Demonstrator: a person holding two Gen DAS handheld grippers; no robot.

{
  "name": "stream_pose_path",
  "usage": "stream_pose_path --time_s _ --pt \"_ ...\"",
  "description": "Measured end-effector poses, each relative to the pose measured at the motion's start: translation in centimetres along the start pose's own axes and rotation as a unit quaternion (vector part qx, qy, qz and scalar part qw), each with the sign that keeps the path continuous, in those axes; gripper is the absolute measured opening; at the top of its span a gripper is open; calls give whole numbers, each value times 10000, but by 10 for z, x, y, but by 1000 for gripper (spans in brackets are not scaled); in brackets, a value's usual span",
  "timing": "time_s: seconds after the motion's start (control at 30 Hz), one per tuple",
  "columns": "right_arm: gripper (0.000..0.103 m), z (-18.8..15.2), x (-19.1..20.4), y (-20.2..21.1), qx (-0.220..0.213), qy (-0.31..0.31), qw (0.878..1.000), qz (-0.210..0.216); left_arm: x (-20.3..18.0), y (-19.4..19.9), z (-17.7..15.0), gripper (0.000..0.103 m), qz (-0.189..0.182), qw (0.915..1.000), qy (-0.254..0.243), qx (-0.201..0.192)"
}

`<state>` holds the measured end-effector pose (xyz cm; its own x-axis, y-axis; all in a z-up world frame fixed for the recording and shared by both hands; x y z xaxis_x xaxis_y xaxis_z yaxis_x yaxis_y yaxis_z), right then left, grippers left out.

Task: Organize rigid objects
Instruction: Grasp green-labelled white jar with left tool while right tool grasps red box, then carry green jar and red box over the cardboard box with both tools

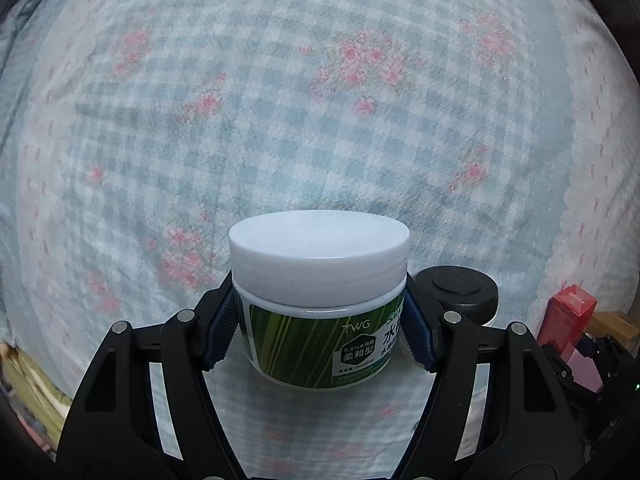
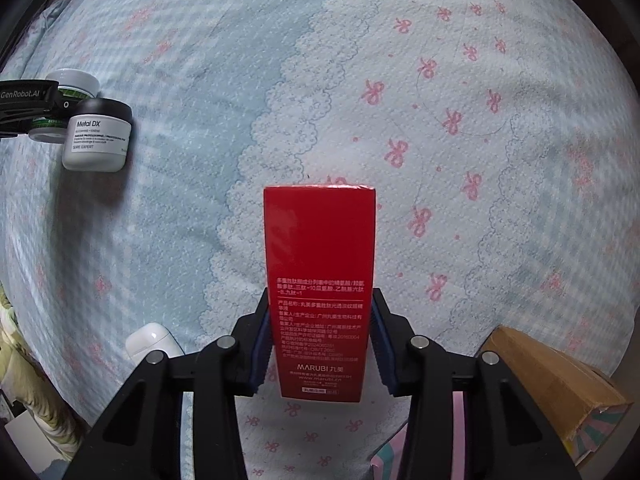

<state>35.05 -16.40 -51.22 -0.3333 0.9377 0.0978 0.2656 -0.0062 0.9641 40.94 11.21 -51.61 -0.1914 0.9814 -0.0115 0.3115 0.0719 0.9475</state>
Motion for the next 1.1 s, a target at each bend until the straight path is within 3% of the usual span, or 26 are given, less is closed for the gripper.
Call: stream_pose_path --time_s 0.27,0.53,0.83,1.1 --pt "40 -12 -1 30 -233 -54 9996 131 4 41 -26 67 -15 9989 -97 -467" --pt "40 -39 -6 82 -659 -187 9969 377 -2 100 -75 67 -73 9936 -312 -1080" --pt "40 -107 -5 145 -1380 -634 9854 767 -37 160 -151 67 -110 9821 -715 -1740" --pt "40 -185 -35 181 -1928 -1065 9711 917 -90 194 -225 67 -375 9723 -982 -2086"
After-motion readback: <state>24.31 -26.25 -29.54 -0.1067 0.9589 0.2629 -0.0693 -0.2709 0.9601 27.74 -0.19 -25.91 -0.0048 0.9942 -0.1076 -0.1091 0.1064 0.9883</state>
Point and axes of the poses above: each gripper's, at about its wrist camera, not at the fingertips, and y roughly against the way its jaws point, x to its left, z to its top, the point moved 3 cm from there along -y, roughly the way its jaws point, and after that the axes turned 14 degrees about x, right-handed, at the moved point
